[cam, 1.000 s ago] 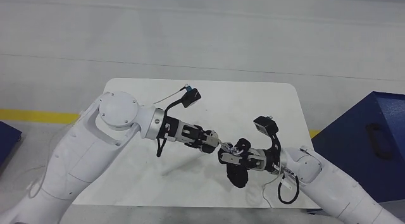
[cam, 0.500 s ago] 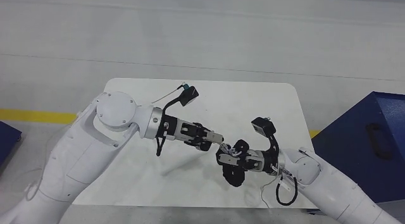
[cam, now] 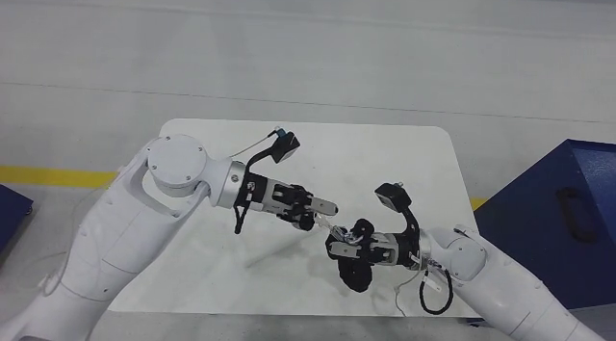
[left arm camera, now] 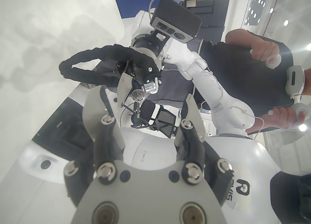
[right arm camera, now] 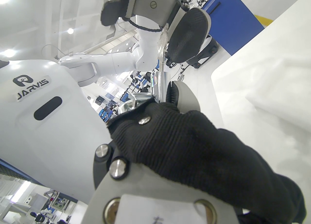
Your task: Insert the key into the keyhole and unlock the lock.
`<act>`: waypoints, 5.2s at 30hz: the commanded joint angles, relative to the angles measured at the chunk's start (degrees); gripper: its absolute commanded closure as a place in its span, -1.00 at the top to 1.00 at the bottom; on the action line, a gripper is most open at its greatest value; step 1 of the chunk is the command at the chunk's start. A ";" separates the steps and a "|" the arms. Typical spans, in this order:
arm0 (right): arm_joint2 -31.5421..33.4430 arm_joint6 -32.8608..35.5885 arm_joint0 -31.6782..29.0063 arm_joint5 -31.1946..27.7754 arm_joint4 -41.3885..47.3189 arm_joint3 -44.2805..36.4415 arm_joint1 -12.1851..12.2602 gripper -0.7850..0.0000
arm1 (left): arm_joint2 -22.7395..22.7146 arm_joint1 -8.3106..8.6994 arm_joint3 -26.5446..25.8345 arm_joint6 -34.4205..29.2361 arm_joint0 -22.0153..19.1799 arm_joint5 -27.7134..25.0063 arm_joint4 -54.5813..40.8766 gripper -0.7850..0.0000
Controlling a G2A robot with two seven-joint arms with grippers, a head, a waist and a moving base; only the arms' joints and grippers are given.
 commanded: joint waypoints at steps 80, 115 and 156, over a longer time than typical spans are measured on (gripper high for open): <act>14.91 25.50 -5.02 15.34 15.84 6.19 -10.32 -1.00 | -1.17 0.24 -0.36 1.86 4.39 -8.31 -1.04 1.00; 19.60 26.54 -14.30 14.78 7.65 -5.66 -8.24 -1.00 | 15.78 -8.61 24.00 0.86 -11.02 10.95 -10.40 0.15; 18.20 27.15 -8.65 15.41 8.99 3.02 -10.14 -1.00 | 13.27 -11.88 22.98 -4.80 -8.35 3.21 -14.95 -0.03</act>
